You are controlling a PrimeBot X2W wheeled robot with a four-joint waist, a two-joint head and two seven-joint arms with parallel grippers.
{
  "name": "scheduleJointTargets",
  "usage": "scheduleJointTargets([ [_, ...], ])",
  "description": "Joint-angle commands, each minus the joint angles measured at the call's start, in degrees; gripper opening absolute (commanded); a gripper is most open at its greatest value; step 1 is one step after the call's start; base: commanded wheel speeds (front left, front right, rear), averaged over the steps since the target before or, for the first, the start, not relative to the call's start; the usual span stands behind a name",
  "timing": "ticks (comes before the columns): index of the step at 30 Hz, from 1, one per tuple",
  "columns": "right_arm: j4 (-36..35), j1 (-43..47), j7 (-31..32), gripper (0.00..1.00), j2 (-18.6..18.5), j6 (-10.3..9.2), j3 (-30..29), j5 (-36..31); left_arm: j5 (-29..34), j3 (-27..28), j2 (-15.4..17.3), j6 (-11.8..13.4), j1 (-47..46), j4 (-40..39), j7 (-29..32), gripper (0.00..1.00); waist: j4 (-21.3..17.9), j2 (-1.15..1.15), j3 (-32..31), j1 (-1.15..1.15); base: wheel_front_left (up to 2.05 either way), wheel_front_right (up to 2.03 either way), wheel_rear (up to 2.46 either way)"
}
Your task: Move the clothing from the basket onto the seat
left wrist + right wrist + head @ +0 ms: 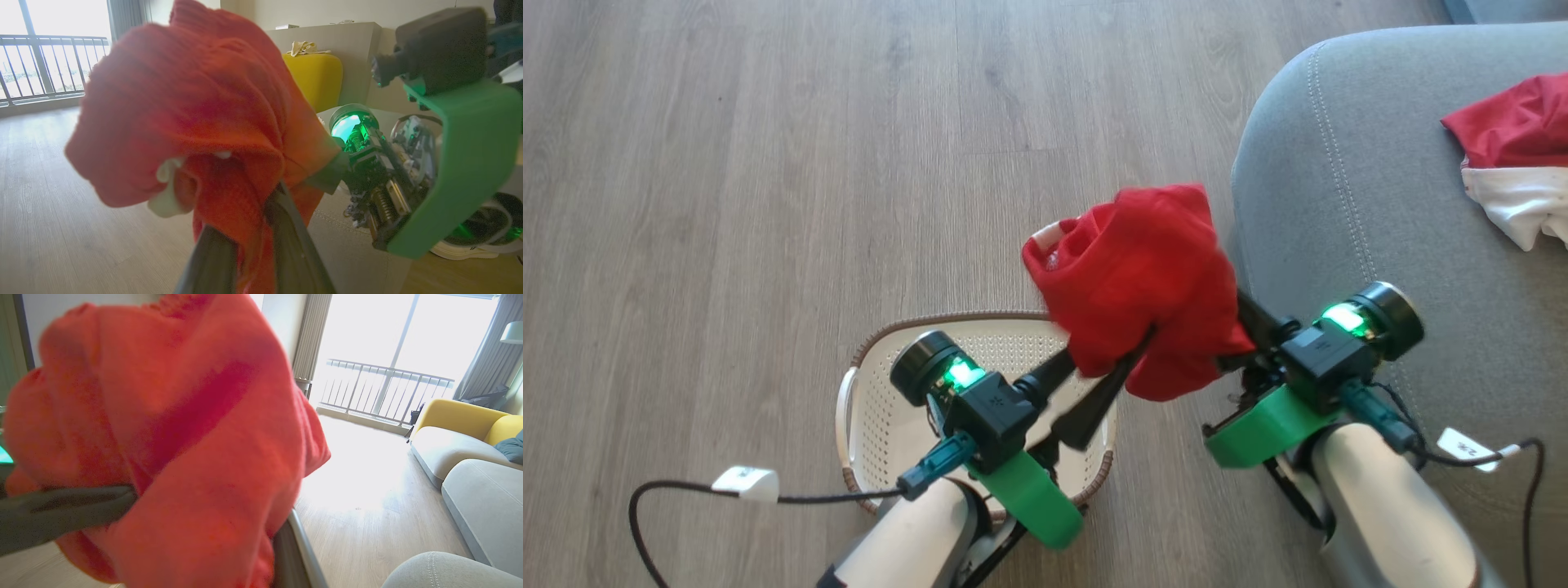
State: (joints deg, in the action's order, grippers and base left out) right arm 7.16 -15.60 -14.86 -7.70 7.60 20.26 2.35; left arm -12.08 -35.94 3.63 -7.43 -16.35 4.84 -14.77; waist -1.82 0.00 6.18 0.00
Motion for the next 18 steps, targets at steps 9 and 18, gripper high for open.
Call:
scheduleJointTargets([
  [9, -1.96, -0.69, -0.14, 0.0, 0.21, -0.11, -3.08, 0.05, 2.12, 2.34, 0.16, -0.05, -0.69, 2.61, -0.23, 1.0, 0.01, 0.0, -0.31, 0.0, 0.0, 0.0, 0.0],
  [18, -1.99, -0.59, -0.14, 0.0, -1.25, -0.11, -8.58, -1.47, 3.45, 2.73, 0.17, -0.05, 0.3, 4.98, -0.23, 1.0, -0.29, 0.0, -1.12, 0.0, 0.0, 0.0, 0.0],
])
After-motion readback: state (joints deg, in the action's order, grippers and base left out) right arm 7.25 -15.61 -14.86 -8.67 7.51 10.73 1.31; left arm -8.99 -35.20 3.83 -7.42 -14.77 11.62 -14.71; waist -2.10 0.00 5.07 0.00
